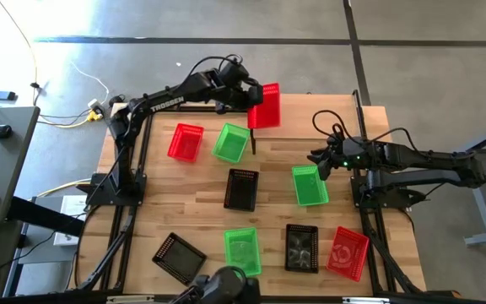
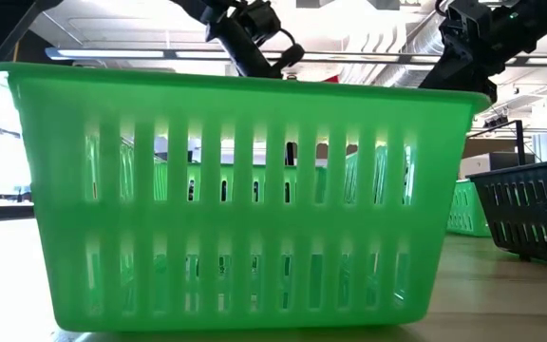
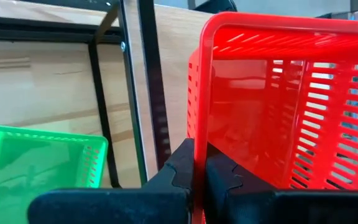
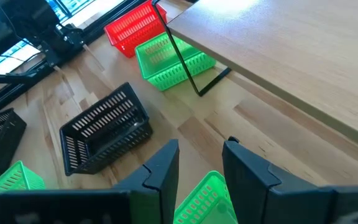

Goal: Stack baskets on shelf by color
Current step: Put the bottom left red basket on the shelf

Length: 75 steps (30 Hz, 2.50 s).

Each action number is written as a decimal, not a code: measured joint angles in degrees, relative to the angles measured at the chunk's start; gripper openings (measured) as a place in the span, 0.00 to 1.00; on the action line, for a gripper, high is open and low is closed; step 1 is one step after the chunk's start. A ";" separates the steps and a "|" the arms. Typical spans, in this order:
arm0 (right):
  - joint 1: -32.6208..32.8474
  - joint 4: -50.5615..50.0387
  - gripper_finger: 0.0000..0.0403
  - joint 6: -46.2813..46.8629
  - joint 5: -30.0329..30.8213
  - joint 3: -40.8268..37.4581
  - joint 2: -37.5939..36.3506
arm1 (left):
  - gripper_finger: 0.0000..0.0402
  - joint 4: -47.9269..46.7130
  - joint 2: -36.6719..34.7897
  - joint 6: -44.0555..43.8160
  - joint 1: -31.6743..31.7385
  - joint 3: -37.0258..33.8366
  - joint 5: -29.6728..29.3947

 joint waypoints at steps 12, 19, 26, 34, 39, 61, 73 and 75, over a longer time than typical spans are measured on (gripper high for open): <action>0.01 -0.02 0.27 0.00 0.09 0.00 -0.01 | 0.00 0.02 0.00 0.02 -1.47 0.00 -2.79; 0.01 -0.02 0.27 0.06 0.17 0.00 0.00 | 0.00 0.05 1.51 0.08 -1.88 0.00 -2.44; 0.00 -0.02 0.27 1.51 0.17 0.00 -0.02 | 0.00 0.15 2.14 1.07 -1.88 0.00 -2.44; 0.01 -0.02 0.27 1.53 0.19 0.00 0.00 | 0.00 0.48 2.14 1.51 -1.88 0.00 -2.76; 0.01 -0.02 0.27 1.52 0.20 0.00 -0.01 | 0.00 0.48 2.14 0.47 -1.88 0.00 -2.79; 0.00 -0.28 0.27 1.53 0.15 0.00 0.00 | 0.15 0.51 2.12 0.12 -1.88 0.00 -4.32; 0.02 -0.28 0.27 1.53 0.09 0.00 -0.01 | 0.15 2.98 1.66 2.57 -1.06 0.00 -3.64; 0.01 -0.28 0.27 1.53 0.09 0.00 -0.02 | 0.15 2.53 1.62 2.99 -0.73 0.00 -3.41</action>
